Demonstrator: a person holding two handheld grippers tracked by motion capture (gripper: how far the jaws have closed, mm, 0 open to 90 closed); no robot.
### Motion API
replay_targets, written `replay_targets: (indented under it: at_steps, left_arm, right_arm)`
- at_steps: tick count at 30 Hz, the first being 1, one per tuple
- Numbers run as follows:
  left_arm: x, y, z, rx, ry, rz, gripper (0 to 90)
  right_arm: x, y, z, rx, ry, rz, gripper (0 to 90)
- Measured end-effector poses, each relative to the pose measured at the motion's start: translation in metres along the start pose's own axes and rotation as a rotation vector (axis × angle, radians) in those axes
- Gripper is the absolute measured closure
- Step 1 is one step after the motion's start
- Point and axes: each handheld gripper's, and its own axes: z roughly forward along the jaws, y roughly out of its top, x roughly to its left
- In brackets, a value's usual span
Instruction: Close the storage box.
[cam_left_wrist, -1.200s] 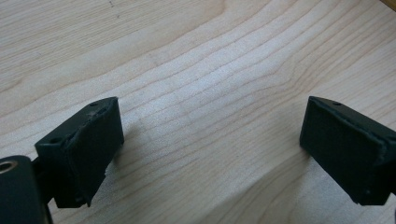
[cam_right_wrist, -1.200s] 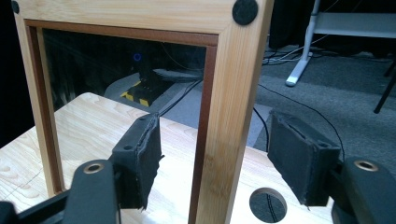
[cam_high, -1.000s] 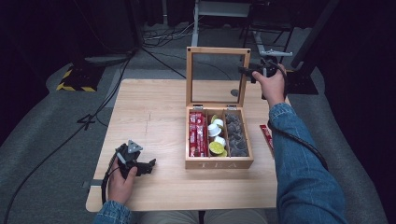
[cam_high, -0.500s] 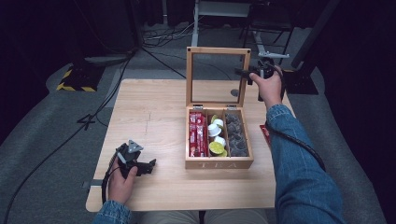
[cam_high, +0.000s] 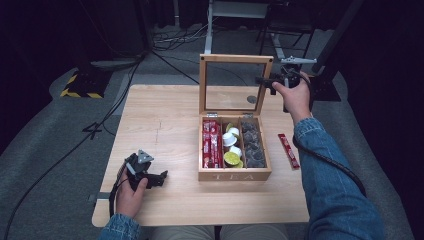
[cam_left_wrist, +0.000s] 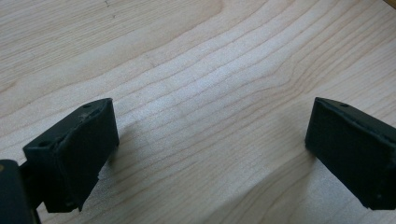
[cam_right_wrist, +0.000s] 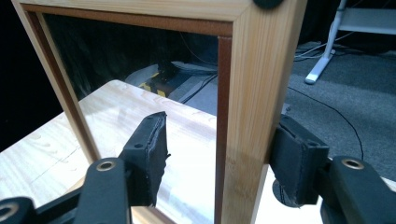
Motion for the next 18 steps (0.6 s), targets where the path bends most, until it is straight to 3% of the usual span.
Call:
replay_targets:
  at_steps: [18]
  left_arm:
    - [0.0,0.001,0.001,0.005,-0.002,0.005,1.2]
  right_arm:
    - [0.027,-0.002,-0.045,-0.024,0.016,-0.067,41.0]
